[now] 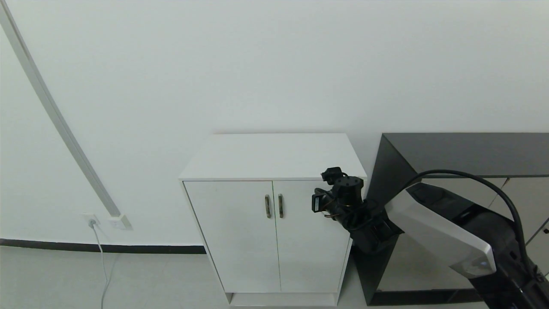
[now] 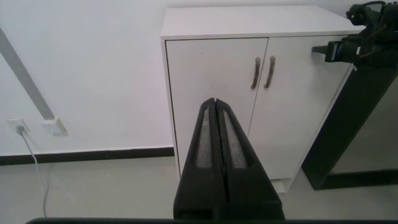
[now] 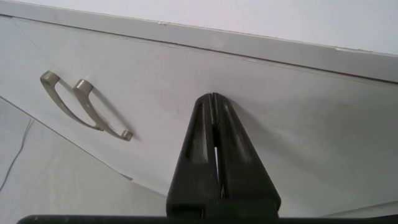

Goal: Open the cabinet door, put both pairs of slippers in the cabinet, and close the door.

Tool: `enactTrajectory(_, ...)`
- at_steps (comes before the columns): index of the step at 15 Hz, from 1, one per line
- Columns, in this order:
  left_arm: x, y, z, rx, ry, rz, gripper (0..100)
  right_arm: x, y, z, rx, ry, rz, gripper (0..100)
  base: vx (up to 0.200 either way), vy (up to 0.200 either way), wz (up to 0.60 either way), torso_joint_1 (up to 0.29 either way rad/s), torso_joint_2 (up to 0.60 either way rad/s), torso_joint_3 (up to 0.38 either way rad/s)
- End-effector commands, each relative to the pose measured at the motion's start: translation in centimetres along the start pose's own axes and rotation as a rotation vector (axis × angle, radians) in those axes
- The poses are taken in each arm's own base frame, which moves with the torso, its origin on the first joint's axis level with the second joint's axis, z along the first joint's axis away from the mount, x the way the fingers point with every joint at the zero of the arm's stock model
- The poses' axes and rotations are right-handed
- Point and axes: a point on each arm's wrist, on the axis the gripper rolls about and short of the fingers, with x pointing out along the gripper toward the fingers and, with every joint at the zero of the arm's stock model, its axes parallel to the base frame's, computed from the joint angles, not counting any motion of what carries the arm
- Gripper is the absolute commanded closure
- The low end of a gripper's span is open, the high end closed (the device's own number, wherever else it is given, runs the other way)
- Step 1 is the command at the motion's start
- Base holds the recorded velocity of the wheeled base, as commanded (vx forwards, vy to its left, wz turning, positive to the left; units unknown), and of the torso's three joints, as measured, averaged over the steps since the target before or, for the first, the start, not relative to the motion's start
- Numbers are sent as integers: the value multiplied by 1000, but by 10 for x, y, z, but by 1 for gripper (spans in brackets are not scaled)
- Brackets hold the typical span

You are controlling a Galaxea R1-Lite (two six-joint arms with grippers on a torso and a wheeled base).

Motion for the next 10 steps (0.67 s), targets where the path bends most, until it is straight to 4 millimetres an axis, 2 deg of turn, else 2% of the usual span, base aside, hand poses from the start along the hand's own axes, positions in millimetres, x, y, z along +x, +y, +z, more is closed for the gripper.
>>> enactTrajectory(1,0,0,0,1,0,1,100,1,0,-1,0,0,0,100,0,0,0,0,0,0)
enactTrajectory(6,0,0,0,-1,0,1,100,-3,-1,0,1,3,-2,100,0,0,0,0,0,0)
enactTrajectory(9,0,0,0,-1,0,1,100,-21,-2,10,6,4,-4,100,0,0,0,0,0,0)
enactTrajectory(10,0,0,0,-1,0,1,100,-34,-3,15,6,2,-8,100,0,0,0,0,0,0)
